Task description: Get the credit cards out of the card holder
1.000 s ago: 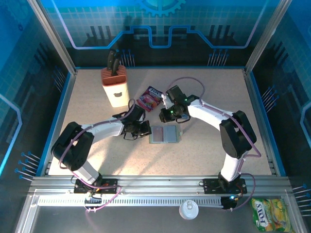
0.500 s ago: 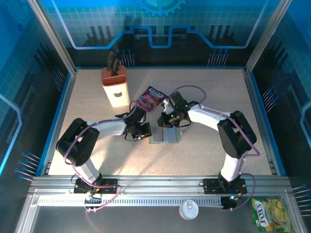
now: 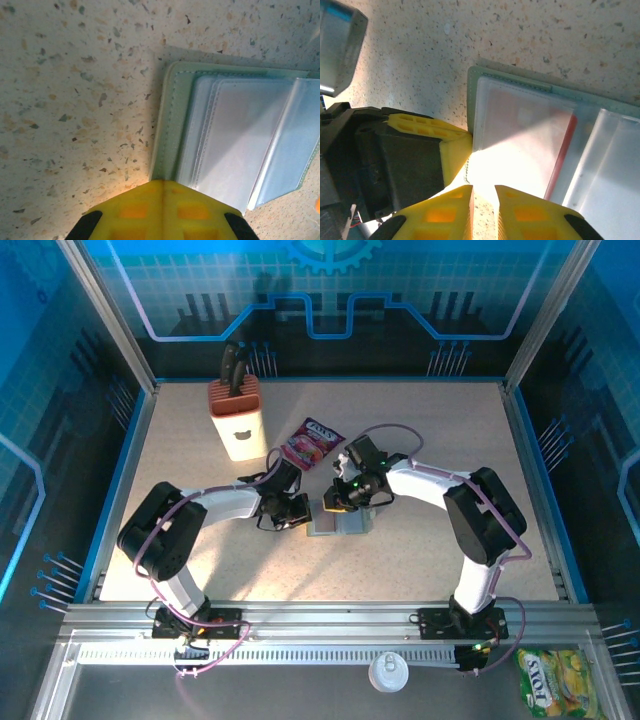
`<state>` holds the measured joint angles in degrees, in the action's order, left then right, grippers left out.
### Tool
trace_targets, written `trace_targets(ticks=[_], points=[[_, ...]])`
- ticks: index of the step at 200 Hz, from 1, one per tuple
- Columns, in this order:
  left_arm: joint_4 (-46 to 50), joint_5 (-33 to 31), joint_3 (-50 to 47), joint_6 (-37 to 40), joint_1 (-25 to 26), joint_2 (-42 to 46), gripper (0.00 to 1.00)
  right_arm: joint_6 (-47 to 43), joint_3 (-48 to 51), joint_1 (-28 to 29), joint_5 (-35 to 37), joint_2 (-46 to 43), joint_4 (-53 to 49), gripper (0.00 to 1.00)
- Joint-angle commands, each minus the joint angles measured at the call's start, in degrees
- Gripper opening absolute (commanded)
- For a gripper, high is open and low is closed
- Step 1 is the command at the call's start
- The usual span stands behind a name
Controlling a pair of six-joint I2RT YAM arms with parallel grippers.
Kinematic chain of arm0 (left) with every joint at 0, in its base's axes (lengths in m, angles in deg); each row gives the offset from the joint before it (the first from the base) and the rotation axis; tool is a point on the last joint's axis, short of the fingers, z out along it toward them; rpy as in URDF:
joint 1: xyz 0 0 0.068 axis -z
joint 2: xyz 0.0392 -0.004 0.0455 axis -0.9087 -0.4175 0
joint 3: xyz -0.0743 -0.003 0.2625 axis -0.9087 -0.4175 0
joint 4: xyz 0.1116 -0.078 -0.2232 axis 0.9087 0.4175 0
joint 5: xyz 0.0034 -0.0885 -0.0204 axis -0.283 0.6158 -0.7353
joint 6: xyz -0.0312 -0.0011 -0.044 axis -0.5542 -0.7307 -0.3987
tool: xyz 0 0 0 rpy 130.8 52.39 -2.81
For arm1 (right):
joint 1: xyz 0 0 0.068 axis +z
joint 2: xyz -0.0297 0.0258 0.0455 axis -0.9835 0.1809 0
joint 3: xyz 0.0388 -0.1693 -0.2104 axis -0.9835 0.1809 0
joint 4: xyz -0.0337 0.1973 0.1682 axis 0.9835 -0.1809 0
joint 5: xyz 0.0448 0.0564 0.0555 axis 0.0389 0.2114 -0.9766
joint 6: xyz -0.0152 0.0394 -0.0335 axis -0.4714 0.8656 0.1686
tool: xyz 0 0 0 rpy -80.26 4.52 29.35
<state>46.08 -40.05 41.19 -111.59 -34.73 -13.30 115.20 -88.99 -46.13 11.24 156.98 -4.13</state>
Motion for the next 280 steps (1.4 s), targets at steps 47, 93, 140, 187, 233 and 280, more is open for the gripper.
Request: trace_targets(ticks=[47,93,140,187,233,280], points=[[4.7,-1.7,2.2,2.0,-0.3,-1.5,0.0,1.4,1.2,2.1,-2.2,2.6,0.8,0.22],[4.9,-1.8,2.3,2.1,-0.3,-1.5,0.0,1.5,1.6,2.7,-2.3,3.8,1.1,0.24],[5.1,-2.1,2.6,2.4,-0.4,-1.5,0.0,1.5,1.5,3.1,-2.7,4.7,1.3,0.25],[5.2,-2.2,2.8,2.5,-0.4,-1.7,0.0,1.4,1.5,3.1,-2.6,5.7,1.4,0.25],[5.5,-2.4,2.8,2.5,-0.4,-1.6,0.0,0.6,1.6,3.1,0.5,5.3,-1.1,0.24],[5.8,-2.5,2.8,2.6,-0.4,-1.4,0.0,0.1,1.9,2.7,2.9,3.9,-2.8,0.24]])
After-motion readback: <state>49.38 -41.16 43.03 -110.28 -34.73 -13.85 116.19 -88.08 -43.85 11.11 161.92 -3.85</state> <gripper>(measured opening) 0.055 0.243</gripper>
